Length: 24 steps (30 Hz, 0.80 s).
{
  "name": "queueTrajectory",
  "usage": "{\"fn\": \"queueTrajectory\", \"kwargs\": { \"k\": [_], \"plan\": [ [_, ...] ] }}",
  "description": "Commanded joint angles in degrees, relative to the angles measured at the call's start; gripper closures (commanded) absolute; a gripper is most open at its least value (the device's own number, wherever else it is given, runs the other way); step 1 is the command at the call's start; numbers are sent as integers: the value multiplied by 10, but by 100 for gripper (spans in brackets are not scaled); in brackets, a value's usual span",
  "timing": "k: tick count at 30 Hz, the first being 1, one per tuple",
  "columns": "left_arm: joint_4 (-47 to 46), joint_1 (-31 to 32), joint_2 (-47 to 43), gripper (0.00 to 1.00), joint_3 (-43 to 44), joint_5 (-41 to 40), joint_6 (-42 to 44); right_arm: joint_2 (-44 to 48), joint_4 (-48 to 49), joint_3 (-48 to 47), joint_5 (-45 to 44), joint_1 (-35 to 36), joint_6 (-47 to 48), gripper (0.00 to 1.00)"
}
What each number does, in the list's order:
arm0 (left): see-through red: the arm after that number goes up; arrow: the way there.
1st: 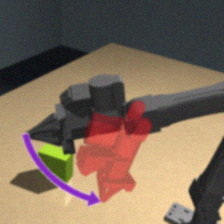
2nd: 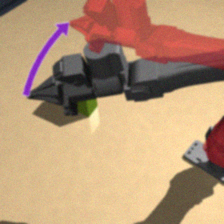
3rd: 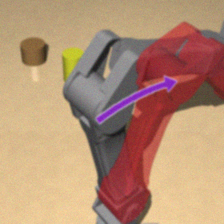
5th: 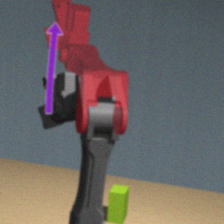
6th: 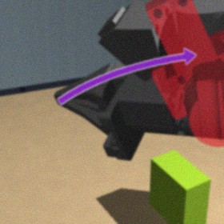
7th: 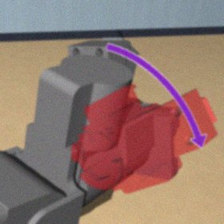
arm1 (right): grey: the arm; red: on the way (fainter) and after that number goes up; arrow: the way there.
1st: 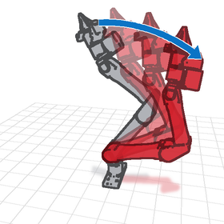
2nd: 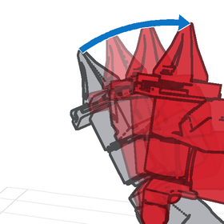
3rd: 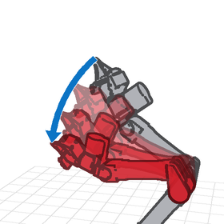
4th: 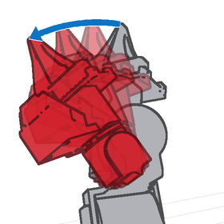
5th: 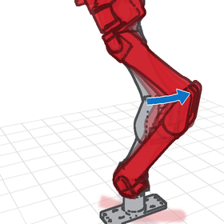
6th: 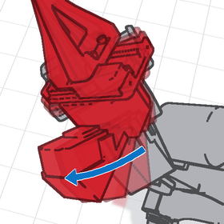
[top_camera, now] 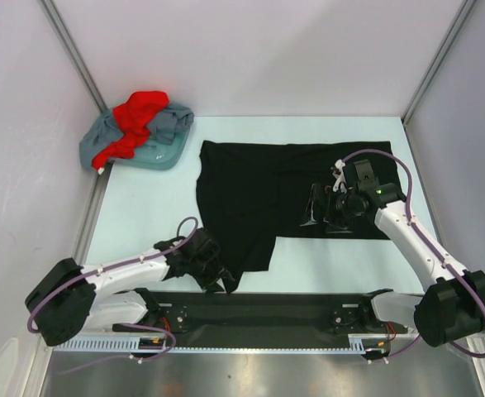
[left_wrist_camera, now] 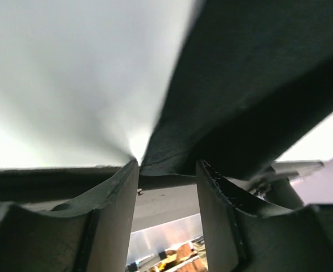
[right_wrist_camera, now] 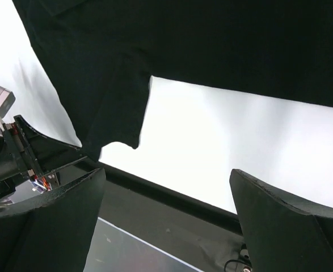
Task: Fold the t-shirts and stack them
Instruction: Fold the tshirt
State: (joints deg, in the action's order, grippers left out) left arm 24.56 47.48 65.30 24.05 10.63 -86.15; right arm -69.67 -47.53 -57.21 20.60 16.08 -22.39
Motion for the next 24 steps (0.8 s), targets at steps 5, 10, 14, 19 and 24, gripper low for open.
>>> {"fn": "queueTrajectory", "kwargs": {
  "k": [5,10,14,19,24],
  "plan": [
    [131,27,34,51,40,-54,-97,22,12,20,15,1,-9,2],
    [137,27,59,55,49,-75,-119,35,2,15,8,1,-7,2],
    [139,26,98,56,72,-79,-92,42,0,19,4,0,-6,2],
    [125,27,131,60,100,-78,-75,47,4,33,5,-2,-5,2],
    [107,26,135,84,107,-76,-82,49,7,40,7,-4,1,2]
  ]
}}
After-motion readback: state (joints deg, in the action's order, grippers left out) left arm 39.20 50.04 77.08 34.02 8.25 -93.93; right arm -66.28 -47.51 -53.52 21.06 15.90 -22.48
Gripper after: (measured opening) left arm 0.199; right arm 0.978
